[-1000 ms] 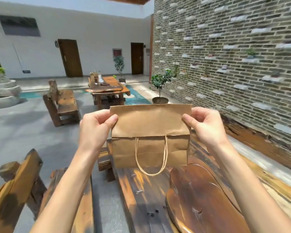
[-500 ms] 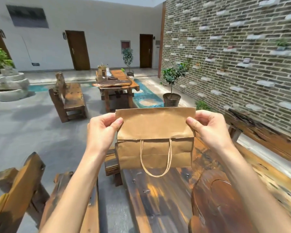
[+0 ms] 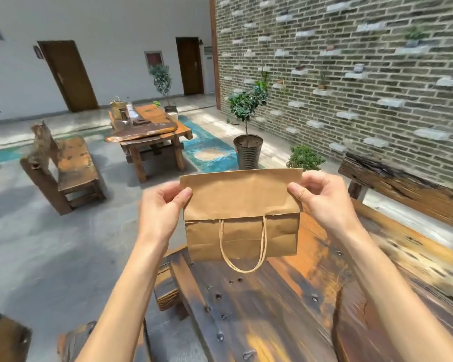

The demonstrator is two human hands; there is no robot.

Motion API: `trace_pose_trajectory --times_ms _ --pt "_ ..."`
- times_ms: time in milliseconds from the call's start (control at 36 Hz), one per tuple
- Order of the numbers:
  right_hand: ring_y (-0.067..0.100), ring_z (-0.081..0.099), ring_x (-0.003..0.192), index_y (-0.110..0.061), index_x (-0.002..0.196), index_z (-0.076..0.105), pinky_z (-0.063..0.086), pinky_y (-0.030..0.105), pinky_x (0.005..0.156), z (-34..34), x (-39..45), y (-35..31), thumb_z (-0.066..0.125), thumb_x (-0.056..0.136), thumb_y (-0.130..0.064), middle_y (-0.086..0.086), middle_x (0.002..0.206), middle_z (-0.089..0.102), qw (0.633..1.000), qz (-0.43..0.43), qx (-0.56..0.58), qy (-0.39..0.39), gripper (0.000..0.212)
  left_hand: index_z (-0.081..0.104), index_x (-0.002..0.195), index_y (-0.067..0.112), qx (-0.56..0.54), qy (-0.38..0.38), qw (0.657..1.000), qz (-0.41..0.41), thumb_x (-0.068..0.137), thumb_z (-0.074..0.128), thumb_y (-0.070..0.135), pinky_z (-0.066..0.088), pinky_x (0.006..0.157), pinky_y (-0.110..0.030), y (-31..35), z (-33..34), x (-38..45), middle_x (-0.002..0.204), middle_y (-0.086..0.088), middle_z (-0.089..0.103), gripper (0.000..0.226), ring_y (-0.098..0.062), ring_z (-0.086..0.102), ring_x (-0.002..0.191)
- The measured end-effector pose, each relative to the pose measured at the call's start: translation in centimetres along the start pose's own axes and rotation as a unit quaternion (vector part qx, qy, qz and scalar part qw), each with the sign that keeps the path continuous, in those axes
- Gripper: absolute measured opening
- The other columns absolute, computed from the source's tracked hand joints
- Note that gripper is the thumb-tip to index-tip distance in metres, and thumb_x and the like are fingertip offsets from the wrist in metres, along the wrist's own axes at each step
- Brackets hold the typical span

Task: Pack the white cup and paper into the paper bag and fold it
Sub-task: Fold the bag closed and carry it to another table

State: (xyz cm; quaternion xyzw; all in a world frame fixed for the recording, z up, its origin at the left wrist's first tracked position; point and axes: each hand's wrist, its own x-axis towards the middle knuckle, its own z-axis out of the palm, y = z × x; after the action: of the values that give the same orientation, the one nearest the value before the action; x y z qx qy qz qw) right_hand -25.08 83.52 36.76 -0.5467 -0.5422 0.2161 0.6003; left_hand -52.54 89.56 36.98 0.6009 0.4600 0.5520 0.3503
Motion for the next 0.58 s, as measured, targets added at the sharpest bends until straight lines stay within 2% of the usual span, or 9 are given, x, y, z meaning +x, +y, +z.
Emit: trace_pose_trajectory --times_ms 56,139,194,278,361,417,500,583 --pt "0.012 0.059 0.066 -0.002 0.078 0.065 0.048 0.030 0.067 0.6 1.4 1.2 0.071 0.087 -0.007 0.010 0.073 0.069 1.000 0.008 -0.009 0.021 0.013 0.077 0.100 0.009 0.000 -0.018 1.000 -0.003 0.089 0.068 0.007 0.056 0.088 -0.041 -1.6 0.9 2.7 0.100 -0.013 0.077 0.014 -0.017 0.070 0.088" --pt "0.014 0.062 0.069 -0.002 0.081 0.069 0.050 0.034 0.070 1.0 3.3 3.3 0.073 0.086 -0.010 0.017 0.078 0.073 0.998 0.029 -0.029 0.051 0.011 0.077 0.091 0.014 -0.007 -0.069 0.998 -0.008 0.089 0.067 0.005 0.055 0.077 -0.030 -4.5 2.7 6.7 0.086 -0.003 0.075 0.013 -0.010 0.066 0.076" --pt "0.014 0.064 0.071 -0.006 0.080 0.070 0.053 0.038 0.072 1.3 4.5 5.0 0.075 0.084 -0.013 0.016 0.080 0.074 0.994 0.044 -0.051 0.085 0.009 0.074 0.088 0.001 -0.008 -0.096 0.995 -0.002 0.089 0.068 0.008 0.052 0.073 -0.031 -6.3 4.3 9.4 0.081 -0.006 0.069 0.009 -0.012 0.060 0.073" --pt "0.014 0.067 0.075 -0.014 0.079 0.072 0.055 0.042 0.079 1.4 6.2 7.5 0.079 0.081 -0.016 0.002 0.081 0.074 0.986 0.076 -0.075 0.130 0.008 0.073 0.089 -0.003 -0.035 -0.145 0.989 -0.005 0.090 0.065 0.003 0.048 0.063 -0.013 -8.3 7.2 13.1 0.078 -0.002 0.068 0.010 -0.003 0.059 0.067" --pt "0.025 0.073 0.088 -0.010 0.091 0.074 0.057 0.048 0.088 1.0 7.5 9.7 0.080 0.080 -0.022 0.009 0.093 0.077 0.973 0.112 -0.096 0.175 0.017 0.067 0.070 0.003 -0.054 -0.210 0.976 -0.001 0.089 0.064 0.001 0.043 0.059 -0.017 -10.3 10.6 16.4 0.063 0.009 0.060 0.019 -0.001 0.052 0.061" --pt "0.019 0.070 0.078 -0.006 0.085 0.071 0.057 0.044 0.081 0.8 8.2 11.1 0.079 0.081 -0.021 0.012 0.083 0.074 0.965 0.127 -0.107 0.201 0.017 0.058 0.060 0.013 -0.060 -0.248 0.967 0.007 0.089 0.063 -0.003 0.039 0.054 -0.010 -11.4 12.8 18.4 0.048 0.018 0.054 0.034 0.008 0.047 0.052" --pt "0.006 0.055 0.067 -0.010 0.075 0.067 0.047 0.027 0.069 0.9 8.8 13.2 0.078 0.081 -0.014 -0.006 0.072 0.061 0.952 0.155 -0.115 0.240 0.014 0.061 0.065 0.012 -0.071 -0.298 0.952 -0.007 0.087 0.064 -0.005 0.040 0.054 -0.003 -13.8 15.7 20.9 0.048 0.020 0.057 0.028 0.008 0.053 0.058" --pt "0.006 0.050 0.063 -0.007 0.071 0.063 0.041 0.023 0.064 1.3 8.8 14.8 0.077 0.082 -0.011 -0.003 0.070 0.055 0.937 0.175 -0.127 0.273 0.018 0.066 0.066 0.008 -0.078 -0.371 0.925 0.001 0.085 0.069 0.001 0.045 0.065 -0.019 -16.0 18.1 23.2 0.062 0.014 0.063 0.021 0.001 0.055 0.063"
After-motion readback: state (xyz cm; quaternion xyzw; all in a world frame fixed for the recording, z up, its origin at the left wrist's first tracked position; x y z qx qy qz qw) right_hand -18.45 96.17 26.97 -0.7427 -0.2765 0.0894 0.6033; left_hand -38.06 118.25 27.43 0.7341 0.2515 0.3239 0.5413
